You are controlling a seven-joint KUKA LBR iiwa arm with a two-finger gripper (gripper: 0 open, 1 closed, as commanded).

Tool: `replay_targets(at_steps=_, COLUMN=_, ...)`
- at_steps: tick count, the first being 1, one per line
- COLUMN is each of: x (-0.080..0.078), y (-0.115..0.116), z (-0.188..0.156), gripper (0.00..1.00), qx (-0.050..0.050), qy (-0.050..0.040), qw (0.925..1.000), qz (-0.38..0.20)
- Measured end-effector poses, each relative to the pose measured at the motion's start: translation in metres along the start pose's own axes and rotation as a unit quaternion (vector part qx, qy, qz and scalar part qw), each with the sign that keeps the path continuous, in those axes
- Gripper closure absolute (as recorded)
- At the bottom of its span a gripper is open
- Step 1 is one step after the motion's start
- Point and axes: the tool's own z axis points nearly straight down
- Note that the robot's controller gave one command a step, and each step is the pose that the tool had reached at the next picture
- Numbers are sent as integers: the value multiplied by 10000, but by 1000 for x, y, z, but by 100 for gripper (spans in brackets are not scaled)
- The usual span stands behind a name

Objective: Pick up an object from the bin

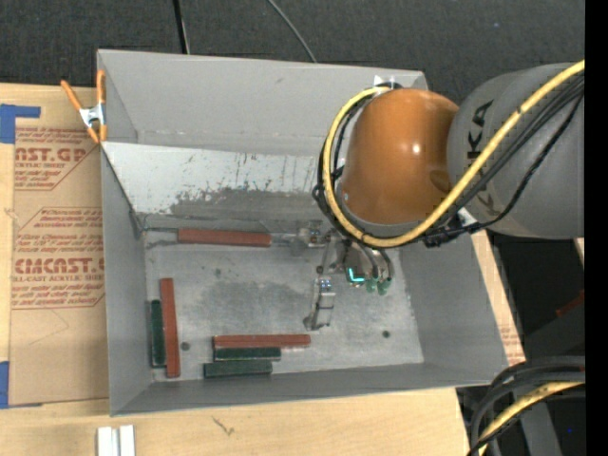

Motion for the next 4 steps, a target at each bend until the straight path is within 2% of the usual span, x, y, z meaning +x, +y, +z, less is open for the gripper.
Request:
replay_targets(at_steps=1, x=-2, y=0, z=-4, gripper=0, qx=-3, qy=-39, qw=10000, qz=4)
replay_targets(at_steps=2, x=5, y=-3, z=50, gripper=0, qx=-7, qy=-69, qw=9999, qz=119)
replay_targets(at_steps=3, x=15, y=-13, z=144, gripper=100, qx=-5, qy=-25, qw=9983, qz=576)
replay_targets(at_steps=4, x=15, y=-13, z=144, gripper=100, qx=-5, qy=-25, qw=9983, qz=575)
